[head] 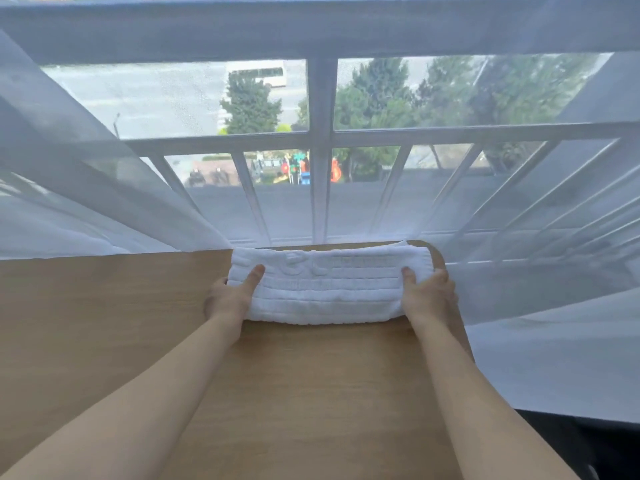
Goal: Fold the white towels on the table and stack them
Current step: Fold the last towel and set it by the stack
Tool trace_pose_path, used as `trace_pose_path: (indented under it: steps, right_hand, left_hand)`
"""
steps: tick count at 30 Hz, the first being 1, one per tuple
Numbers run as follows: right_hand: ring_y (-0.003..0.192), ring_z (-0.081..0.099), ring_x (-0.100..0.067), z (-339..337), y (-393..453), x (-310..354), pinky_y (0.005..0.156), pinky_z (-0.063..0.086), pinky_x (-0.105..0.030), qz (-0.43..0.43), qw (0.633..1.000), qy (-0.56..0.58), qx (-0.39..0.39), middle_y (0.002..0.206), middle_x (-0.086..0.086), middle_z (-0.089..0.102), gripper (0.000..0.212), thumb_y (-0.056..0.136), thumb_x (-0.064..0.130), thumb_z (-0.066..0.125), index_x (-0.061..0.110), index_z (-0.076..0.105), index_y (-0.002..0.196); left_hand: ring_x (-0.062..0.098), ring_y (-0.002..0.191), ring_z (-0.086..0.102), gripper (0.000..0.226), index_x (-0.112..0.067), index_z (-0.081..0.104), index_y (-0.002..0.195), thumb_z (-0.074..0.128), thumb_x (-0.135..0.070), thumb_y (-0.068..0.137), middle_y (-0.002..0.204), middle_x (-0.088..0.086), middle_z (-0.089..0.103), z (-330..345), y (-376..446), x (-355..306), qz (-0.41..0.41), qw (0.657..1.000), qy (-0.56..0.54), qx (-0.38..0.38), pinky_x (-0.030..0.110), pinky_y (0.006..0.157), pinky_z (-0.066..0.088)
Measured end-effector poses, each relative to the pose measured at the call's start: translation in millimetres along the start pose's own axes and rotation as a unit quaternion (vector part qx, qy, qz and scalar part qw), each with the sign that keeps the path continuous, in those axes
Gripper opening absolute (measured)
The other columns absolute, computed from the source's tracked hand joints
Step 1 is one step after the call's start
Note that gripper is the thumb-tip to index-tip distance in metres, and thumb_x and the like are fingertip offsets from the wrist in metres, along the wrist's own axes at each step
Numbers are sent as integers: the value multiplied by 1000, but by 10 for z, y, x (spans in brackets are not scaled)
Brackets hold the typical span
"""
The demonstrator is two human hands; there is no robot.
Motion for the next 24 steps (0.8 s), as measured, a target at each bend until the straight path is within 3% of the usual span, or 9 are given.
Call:
trace_pose_path:
  steps: [3, 6, 8, 11, 15, 17, 20, 24]
  right_hand:
    - [129, 46, -42, 94, -65, 51, 106, 40, -47, 3, 1000, 22, 3, 138, -25, 48, 73, 95, 55, 56, -5, 46, 135]
    - [120, 54, -40, 218, -176, 137, 96, 47, -44, 10, 998, 45, 31, 125, -24, 59, 73, 92, 59, 59, -5, 56, 125]
    - [108, 60, -38, 305, -289, 219, 90, 51, -43, 15, 996, 64, 59, 113, -21, 65, 65, 90, 57, 64, -3, 61, 114]
    - [88, 65, -32, 471, -604, 391, 80, 55, -42, 13, 989, 115, 90, 97, -14, 70, 48, 87, 51, 71, 4, 65, 94]
    - [73, 69, -26, 745, -1267, 729, 58, 50, -30, -20, 973, 187, 131, 89, -12, 74, 30, 88, 38, 75, 13, 68, 75]
    - [76, 71, -26, 921, -1656, 917, 62, 56, -33, -41, 968, 194, 154, 89, -11, 74, 26, 89, 36, 75, 12, 70, 78]
    - [87, 70, -30, 1211, -2316, 1237, 83, 59, -47, -84, 963, 174, 189, 96, -11, 73, 31, 91, 40, 71, 9, 69, 93]
    - [95, 69, -29, 1616, -3401, 1672, 87, 56, -46, -151, 950, 174, 212, 103, -7, 70, 38, 92, 46, 67, 11, 64, 108]
  left_hand:
    - [15, 82, 65, 53, -25, 67, 87, 80, -70, 65, 93, -4, 72, -203, -8, 71, -1, 1000, -30, 10, 31, 69, 50]
    - [22, 89, 72, 60, -24, 73, 91, 84, -70, 54, 90, -4, 77, -507, -26, 168, 2, 996, -84, 29, 43, 85, 58]
    - [23, 89, 74, 64, -23, 75, 95, 86, -67, 49, 91, -3, 78, -775, -32, 248, 10, 992, -119, 47, 48, 88, 59]
    - [21, 86, 76, 64, -22, 73, 99, 90, -61, 52, 91, -3, 79, -1250, -73, 417, 23, 986, -157, 43, 46, 82, 61]
    - [22, 85, 75, 49, -17, 68, 103, 90, -44, 68, 96, 2, 78, -1984, -100, 695, 28, 977, -213, 7, 34, 65, 60]
    - [19, 81, 76, 48, -18, 68, 102, 91, -43, 68, 93, -1, 78, -2401, -100, 854, 29, 971, -236, -2, 30, 59, 57]
    - [15, 73, 75, 54, -18, 68, 98, 92, -45, 57, 84, -6, 77, -3087, -99, 1115, 40, 959, -280, -19, 27, 53, 56]
    - [20, 77, 76, 62, -16, 70, 100, 93, -51, 53, 87, -2, 78, -4059, -82, 1518, 58, 953, -295, -37, 37, 65, 61]
Point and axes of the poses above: each hand's wrist, its own y-axis towards the middle knuckle, its own z-axis out of the palm, x = y × z, the point moved 2 cm from there along y, towards the middle knuckle
